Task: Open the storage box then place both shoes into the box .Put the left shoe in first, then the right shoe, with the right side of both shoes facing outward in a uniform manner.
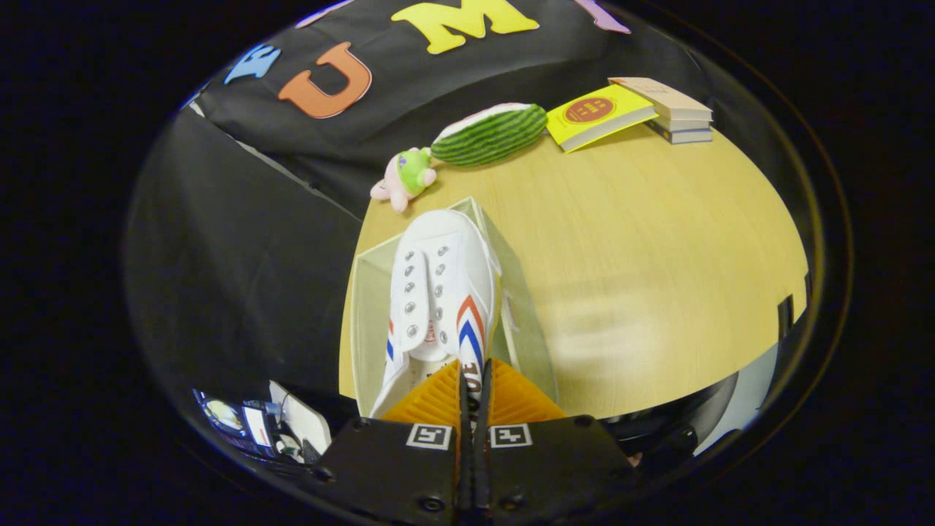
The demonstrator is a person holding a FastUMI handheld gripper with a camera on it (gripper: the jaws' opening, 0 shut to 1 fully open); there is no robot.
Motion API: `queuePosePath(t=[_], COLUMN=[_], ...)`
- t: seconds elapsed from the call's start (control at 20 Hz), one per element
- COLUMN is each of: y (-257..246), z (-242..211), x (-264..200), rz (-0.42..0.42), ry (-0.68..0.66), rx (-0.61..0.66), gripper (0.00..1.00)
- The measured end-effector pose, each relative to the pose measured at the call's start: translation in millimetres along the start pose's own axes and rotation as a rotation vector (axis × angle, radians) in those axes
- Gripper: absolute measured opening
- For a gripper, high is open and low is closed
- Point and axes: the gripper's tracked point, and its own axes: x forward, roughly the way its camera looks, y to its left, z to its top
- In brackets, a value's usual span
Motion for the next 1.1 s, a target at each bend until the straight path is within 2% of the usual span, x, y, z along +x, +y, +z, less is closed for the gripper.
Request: queuePosePath(t=[0.2, 0.35, 0.45, 0.55, 0.8, 0.95, 1.1], y=[8, 13, 18, 29, 32, 31, 29], z=[-1, -3, 3, 9, 38, 57, 71], x=[5, 6, 7, -1, -26, -42, -62], rz=[0.035, 0.054, 0.091, 0.136, 0.135, 0.113, 0.101], ry=[-0.004, -0.009, -0.021, -0.043, -0.217, -0.349, -0.459], rx=[0.01, -0.007, 0.004, -0.003, -0.149, -0.225, -0.286], gripper=[0.12, 0.29, 0.36, 0.35, 0.5, 0.66, 0.71])
